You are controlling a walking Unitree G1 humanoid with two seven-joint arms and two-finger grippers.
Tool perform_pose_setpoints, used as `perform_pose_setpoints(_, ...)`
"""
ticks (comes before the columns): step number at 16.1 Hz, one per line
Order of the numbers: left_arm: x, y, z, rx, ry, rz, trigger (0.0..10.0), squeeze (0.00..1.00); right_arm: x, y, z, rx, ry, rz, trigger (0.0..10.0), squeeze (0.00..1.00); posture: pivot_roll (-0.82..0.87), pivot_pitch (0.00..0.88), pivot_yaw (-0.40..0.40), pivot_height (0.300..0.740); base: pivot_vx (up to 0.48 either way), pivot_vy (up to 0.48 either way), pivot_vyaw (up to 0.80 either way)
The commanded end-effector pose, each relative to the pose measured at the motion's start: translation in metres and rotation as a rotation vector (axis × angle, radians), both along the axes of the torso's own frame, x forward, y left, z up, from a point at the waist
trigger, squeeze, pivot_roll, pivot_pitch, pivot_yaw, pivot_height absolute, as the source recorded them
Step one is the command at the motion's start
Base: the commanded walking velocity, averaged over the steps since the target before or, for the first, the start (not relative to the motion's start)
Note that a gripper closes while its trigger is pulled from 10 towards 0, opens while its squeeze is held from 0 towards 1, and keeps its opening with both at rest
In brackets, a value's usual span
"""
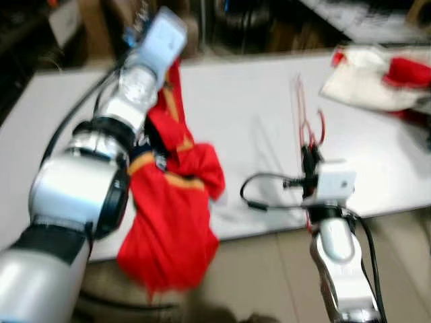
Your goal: Hang hanger
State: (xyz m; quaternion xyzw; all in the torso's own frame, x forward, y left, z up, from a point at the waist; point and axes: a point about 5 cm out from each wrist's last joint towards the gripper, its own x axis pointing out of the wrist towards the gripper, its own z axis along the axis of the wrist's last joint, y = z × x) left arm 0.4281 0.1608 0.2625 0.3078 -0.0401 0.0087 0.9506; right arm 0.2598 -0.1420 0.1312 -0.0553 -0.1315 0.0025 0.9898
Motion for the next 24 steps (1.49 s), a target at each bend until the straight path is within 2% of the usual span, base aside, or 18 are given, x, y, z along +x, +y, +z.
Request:
perform_pose_setpoints(1,-0.002,0.026,-0.007,-0.119,0.030,0.092,10.0,0.00,-0.002,0.009,0.005,0.008,-0.015,0.036,0.0,0.00,-0.07,0.009,0.054,0.740,0.431,0.000,0.00)
perform_pose_setpoints(2,-0.005,0.040,-0.009,-0.273,0.016,0.142,10.0,0.00,-0.004,0.009,0.007,0.003,-0.023,0.030,0.0,0.00,-0.09,0.013,0.068,0.740,0.401,0.000,0.00)
perform_pose_setpoints(3,-0.006,0.054,0.002,-0.421,-0.056,0.160,10.0,0.00,-0.006,0.007,0.008,0.002,-0.031,0.016,0.0,0.00,-0.10,0.014,0.075,0.740,0.000,0.000,0.00)
perform_pose_setpoints(4,-0.008,0.063,0.012,-0.514,-0.115,0.137,10.0,0.00,-0.009,0.004,0.010,0.000,-0.038,0.000,0.0,0.00,-0.11,0.015,0.078,0.740,0.000,0.000,0.00)
perform_pose_setpoints(5,-0.009,0.064,0.011,-0.536,-0.116,0.073,10.0,0.00,-0.011,0.002,0.010,-0.003,-0.042,-0.007,0.0,0.00,-0.11,0.015,0.083,0.740,0.000,0.000,0.00)
perform_pose_setpoints(6,-0.009,0.060,-0.001,-0.541,-0.050,0.016,10.0,0.00,-0.011,0.000,0.010,-0.001,-0.039,-0.010,0.0,0.00,-0.11,0.017,0.085,0.740,0.000,0.000,0.00)
perform_pose_setpoints(7,-0.011,0.048,-0.029,-0.494,0.095,-0.088,10.0,0.00,-0.013,-0.001,0.009,-0.004,-0.035,-0.012,0.0,0.00,-0.10,0.019,0.088,0.740,0.000,0.000,0.00)
perform_pose_setpoints(8,-0.016,0.043,-0.046,-0.473,0.180,-0.175,10.0,0.00,-0.014,-0.002,0.008,-0.009,-0.031,-0.013,0.0,0.00,-0.11,0.019,0.093,0.740,0.000,0.000,0.00)
perform_pose_setpoints(9,-0.019,0.050,-0.043,-0.469,0.185,-0.228,10.0,0.00,-0.016,-0.003,0.008,-0.010,-0.028,-0.018,0.0,0.00,-0.11,0.021,0.090,0.740,0.000,0.000,0.00)
perform_pose_setpoints(11,-0.027,0.076,-0.008,-0.409,0.147,-0.330,10.0,0.00,-0.017,-0.004,0.006,-0.013,-0.014,-0.013,0.0,0.00,-0.08,0.022,0.077,0.740,0.000,0.000,0.00)
perform_pose_setpoints(13,-0.036,0.094,-0.007,-0.328,0.210,-0.356,10.0,0.00,-0.016,-0.003,0.005,-0.018,-0.007,0.003,0.0,0.00,-0.07,0.020,0.073,0.740,0.000,0.000,0.00)
perform_pose_setpoints(14,-0.043,0.102,-0.014,-0.314,0.260,-0.375,10.0,0.07,-0.015,-0.003,0.005,-0.018,-0.006,0.003,0.0,0.00,-0.07,0.018,0.070,0.740,0.000,0.000,0.00)
perform_pose_setpoints(15,-0.053,0.104,-0.014,-0.339,0.293,-0.464,10.0,1.00,-0.014,-0.004,0.006,-0.018,-0.008,0.003,0.0,0.00,-0.08,0.017,0.064,0.740,0.000,0.000,0.00)
perform_pose_setpoints(16,-0.059,0.104,-0.009,-0.350,0.296,-0.529,10.0,1.00,-0.014,-0.005,0.006,-0.019,-0.008,0.003,0.0,0.00,-0.07,0.015,0.056,0.740,0.000,0.000,0.00)
perform_pose_setpoints(17,-0.079,0.097,0.001,-0.311,0.308,-0.724,10.0,1.00,-0.014,-0.006,0.006,-0.023,-0.005,0.009,0.0,0.00,-0.07,0.012,0.052,0.740,0.000,0.000,0.00)
perform_pose_setpoints(19,-0.106,0.072,-0.021,-0.254,0.441,-0.938,10.0,1.00,-0.012,-0.006,0.004,-0.030,0.001,0.018,0.0,0.00,-0.06,0.010,0.051,0.740,0.000,0.000,0.00)
perform_pose_setpoints(21,-0.134,0.065,-0.035,-0.244,0.533,-1.069,10.0,1.00,-0.011,-0.008,0.001,-0.026,0.016,0.015,0.0,0.00,-0.05,0.011,0.040,0.740,0.000,0.000,0.00)
perform_pose_setpoints(24,-0.154,0.064,-0.013,-0.295,0.476,-1.165,10.0,1.00,-0.008,-0.008,-0.002,-0.030,0.028,0.030,0.0,0.00,-0.03,0.009,0.024,0.740,0.000,0.000,0.00)
